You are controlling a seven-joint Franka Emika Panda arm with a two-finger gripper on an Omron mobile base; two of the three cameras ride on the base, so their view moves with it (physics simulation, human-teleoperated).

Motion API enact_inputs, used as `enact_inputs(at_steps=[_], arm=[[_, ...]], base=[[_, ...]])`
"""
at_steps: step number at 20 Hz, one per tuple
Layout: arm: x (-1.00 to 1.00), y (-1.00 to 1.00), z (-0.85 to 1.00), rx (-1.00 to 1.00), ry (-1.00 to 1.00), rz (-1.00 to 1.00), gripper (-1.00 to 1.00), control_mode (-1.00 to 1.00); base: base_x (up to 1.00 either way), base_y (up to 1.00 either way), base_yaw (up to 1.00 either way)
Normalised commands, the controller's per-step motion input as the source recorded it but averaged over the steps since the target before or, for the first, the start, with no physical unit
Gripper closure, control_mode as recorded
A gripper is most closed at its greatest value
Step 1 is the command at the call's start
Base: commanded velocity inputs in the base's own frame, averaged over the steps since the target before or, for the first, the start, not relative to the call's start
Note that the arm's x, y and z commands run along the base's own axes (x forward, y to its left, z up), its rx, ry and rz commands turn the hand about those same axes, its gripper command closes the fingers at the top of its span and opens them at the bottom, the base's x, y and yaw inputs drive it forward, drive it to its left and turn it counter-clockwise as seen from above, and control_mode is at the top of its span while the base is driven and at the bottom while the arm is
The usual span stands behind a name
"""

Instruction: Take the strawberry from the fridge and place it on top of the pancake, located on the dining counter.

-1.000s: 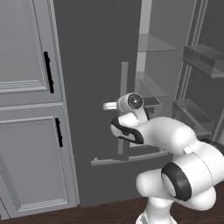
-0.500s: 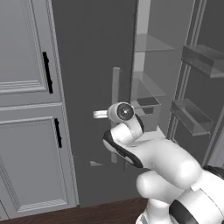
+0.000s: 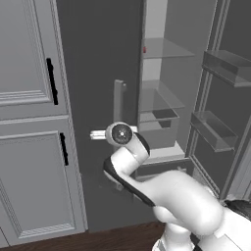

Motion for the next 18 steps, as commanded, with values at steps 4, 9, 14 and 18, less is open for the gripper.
enact_inputs(at_steps=[4, 9, 14, 18], arm=[[-0.26, 1.0, -0.01, 0.0, 0.0, -0.07, 1.0, -1.0], [-0.3, 1.0, -0.1, 0.0, 0.0, -0.1, 1.0, -1.0], [-0.2, 1.0, -0.13, 0.0, -0.01, -0.11, 1.0, -1.0], [-0.01, 1.0, -0.14, 0.0, 0.0, -0.1, 1.0, -1.0]], base=[[0.0, 0.0, 0.0], [0.0, 0.0, 0.0], [0.0, 0.0, 0.0], [0.0, 0.0, 0.0]])
